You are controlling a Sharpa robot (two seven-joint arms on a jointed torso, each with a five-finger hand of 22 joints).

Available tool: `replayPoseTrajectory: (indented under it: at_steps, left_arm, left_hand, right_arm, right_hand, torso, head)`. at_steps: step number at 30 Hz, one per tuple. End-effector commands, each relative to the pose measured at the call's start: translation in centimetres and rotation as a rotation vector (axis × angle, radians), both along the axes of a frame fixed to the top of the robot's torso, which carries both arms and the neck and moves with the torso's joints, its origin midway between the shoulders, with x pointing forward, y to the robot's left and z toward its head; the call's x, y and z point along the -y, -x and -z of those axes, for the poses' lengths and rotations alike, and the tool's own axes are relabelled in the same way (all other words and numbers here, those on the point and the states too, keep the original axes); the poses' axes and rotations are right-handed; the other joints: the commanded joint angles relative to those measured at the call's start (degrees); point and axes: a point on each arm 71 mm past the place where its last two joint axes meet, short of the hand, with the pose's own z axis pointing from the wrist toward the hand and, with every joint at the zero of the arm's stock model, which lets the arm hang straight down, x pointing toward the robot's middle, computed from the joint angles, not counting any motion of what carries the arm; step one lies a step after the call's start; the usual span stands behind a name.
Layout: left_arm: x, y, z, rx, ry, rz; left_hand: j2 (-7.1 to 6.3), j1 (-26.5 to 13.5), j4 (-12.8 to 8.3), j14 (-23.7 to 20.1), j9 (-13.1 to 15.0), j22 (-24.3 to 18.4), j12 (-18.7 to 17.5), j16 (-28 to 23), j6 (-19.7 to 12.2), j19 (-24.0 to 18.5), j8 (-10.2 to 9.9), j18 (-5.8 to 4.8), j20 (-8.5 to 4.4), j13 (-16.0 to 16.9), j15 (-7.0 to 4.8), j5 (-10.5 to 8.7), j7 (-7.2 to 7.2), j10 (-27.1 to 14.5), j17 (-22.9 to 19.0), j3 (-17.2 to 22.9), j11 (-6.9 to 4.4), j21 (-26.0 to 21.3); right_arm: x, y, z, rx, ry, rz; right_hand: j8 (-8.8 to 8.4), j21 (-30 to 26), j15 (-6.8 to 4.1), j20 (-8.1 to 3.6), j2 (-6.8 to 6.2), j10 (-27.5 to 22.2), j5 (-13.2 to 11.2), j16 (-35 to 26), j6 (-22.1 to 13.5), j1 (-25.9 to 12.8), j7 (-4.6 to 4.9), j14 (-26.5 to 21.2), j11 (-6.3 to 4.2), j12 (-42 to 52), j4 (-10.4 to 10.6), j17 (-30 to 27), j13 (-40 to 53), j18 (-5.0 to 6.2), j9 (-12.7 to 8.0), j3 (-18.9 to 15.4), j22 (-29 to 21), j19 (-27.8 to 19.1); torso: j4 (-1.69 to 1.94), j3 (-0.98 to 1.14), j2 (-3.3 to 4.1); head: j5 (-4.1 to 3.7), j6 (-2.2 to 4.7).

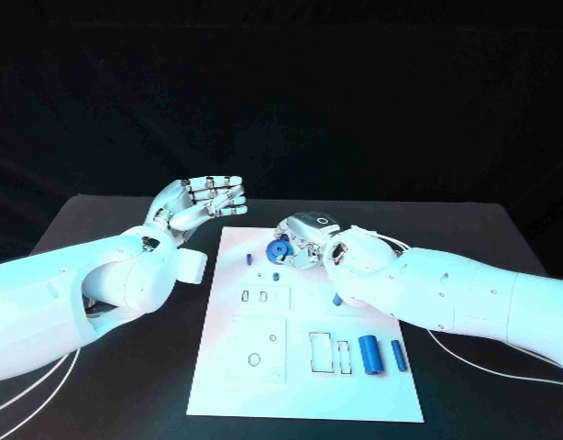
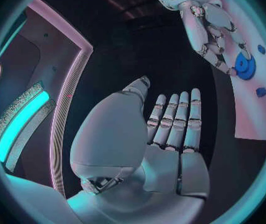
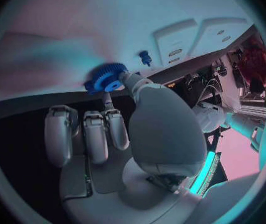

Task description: Assemble the parts on the task board

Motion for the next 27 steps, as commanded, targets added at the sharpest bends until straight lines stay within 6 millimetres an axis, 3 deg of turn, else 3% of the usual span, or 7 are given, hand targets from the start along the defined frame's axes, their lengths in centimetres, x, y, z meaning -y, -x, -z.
replayPoseTrajectory:
  at_steps: [1, 6, 13, 27]
  left_arm:
    - [0.2, 0.0, -0.2, 0.008, 0.005, 0.019]
    - [0.2, 0.0, -0.1, 0.007, 0.004, 0.018]
    - [0.1, 0.0, -0.1, 0.005, 0.003, 0.017]
    - [0.0, 0.0, -0.1, 0.005, 0.001, 0.011]
  left_hand:
    - [-0.24, 0.45, 0.05, -0.08, -0.04, -0.06, -0.29, -0.21, -0.22, 0.07, -0.27, 0.31, 0.10, -0.04, 0.22, -0.32, 3.52, -0.13, 0.06, 0.21, 0.00, -0.01]
    - [-0.24, 0.45, 0.05, -0.08, -0.04, -0.06, -0.29, -0.21, -0.22, 0.07, -0.27, 0.31, 0.10, -0.04, 0.22, -0.32, 3.52, -0.13, 0.06, 0.21, 0.00, -0.01]
    - [-0.24, 0.42, 0.07, -0.11, -0.10, -0.08, -0.32, -0.25, -0.54, 0.06, -0.37, 0.31, 0.10, -0.06, 0.23, -0.33, 3.53, -0.19, 0.05, 0.19, 0.02, -0.02]
    - [-0.14, 0.38, 0.14, -0.18, -0.15, -0.12, -0.37, -0.32, -0.84, 0.00, -0.49, 0.28, 0.11, -0.08, 0.26, -0.32, 3.56, -0.33, 0.05, 0.22, 0.05, -0.06]
  right_arm:
    - [0.0, 0.0, 0.2, -0.028, 0.012, -0.009]
    - [0.3, -0.1, 0.5, -0.055, 0.020, -0.004]
    - [0.7, -0.1, 0.7, -0.080, 0.027, 0.002]
    - [2.4, 0.0, 0.2, -0.049, -0.011, 0.027]
  right_hand:
    - [-0.93, -0.41, 0.74, 0.69, 1.56, -0.04, 0.26, 0.16, 0.17, -0.36, 0.55, 5.92, 0.66, -0.35, 2.26, 14.85, 8.11, -0.41, -0.33, -6.12, 6.37, 0.14]
    - [-0.11, -0.18, 0.43, 0.49, 3.42, 0.46, 2.05, 0.22, 2.95, -2.66, -0.11, 5.98, 0.20, 0.13, 5.72, 15.10, 8.63, -0.47, -0.04, -8.58, 6.73, 0.40]
    - [0.61, 0.02, -0.06, 0.05, 5.14, 1.02, 4.33, 0.22, 4.68, -5.18, -0.74, 5.98, -0.36, 0.63, 5.76, 15.10, 9.19, -0.54, 0.15, -8.16, 7.04, 0.62]
    - [0.84, 0.12, -0.26, -0.16, 5.70, 1.22, 4.92, 0.22, 5.19, -5.91, -0.95, 5.98, -0.58, 0.80, 5.69, 15.10, 9.39, -0.58, 0.18, -7.48, 7.19, 0.73]
  torso:
    - [0.02, -0.01, 0.02]
    - [0.04, -0.03, 0.03]
    - [0.03, -0.07, -0.01]
    - [-0.08, 0.02, -0.06]
  head:
    - [-0.02, 0.05]
    - [-0.04, 0.00]
    - [-0.04, -0.15]
    - [-0.05, 0.28]
